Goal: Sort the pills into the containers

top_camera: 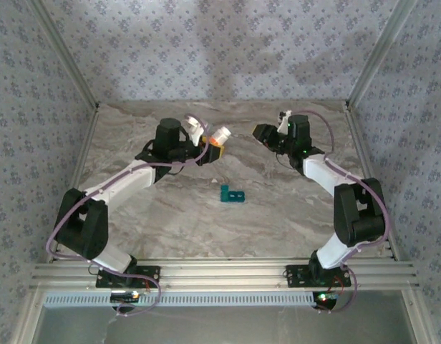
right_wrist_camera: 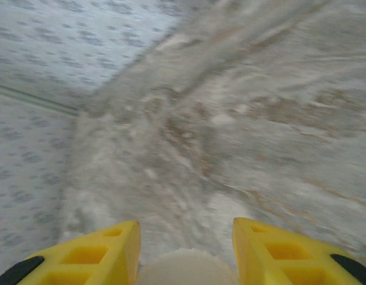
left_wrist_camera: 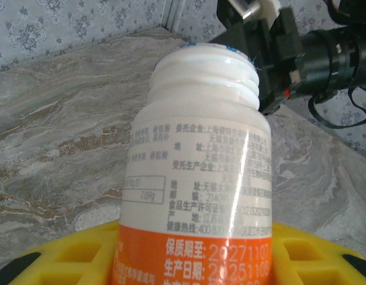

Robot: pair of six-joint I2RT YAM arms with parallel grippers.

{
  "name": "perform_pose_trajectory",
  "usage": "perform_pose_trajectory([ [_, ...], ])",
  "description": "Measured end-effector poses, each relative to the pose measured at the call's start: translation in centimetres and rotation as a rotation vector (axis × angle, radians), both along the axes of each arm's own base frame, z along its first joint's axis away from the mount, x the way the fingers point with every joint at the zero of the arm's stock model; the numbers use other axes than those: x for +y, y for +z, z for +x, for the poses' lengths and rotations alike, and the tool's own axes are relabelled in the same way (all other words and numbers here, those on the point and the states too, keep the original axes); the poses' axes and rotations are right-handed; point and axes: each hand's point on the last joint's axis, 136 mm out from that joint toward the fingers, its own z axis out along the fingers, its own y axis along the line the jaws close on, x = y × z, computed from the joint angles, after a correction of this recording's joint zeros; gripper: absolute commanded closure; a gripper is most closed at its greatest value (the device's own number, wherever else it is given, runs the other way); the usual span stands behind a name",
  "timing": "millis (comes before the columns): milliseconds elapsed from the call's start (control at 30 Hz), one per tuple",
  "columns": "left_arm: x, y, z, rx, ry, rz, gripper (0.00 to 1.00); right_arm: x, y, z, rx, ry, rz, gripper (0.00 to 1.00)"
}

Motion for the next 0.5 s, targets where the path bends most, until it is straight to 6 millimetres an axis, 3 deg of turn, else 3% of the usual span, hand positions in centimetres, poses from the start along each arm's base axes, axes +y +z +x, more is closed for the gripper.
perform_pose_trajectory([
  [367,0.7,0.5,-0.6,-0.020,0.019,-0.002,1.00,-5.3,-10.0,-2.1,0.274,-0.168,-0.336,0.58],
  [500,0.8,0.5,-0.6,-0.022,0.026,0.000,1.00,-6.3,-11.8,-2.9,0.334,-0.197,-0.394,0.55],
])
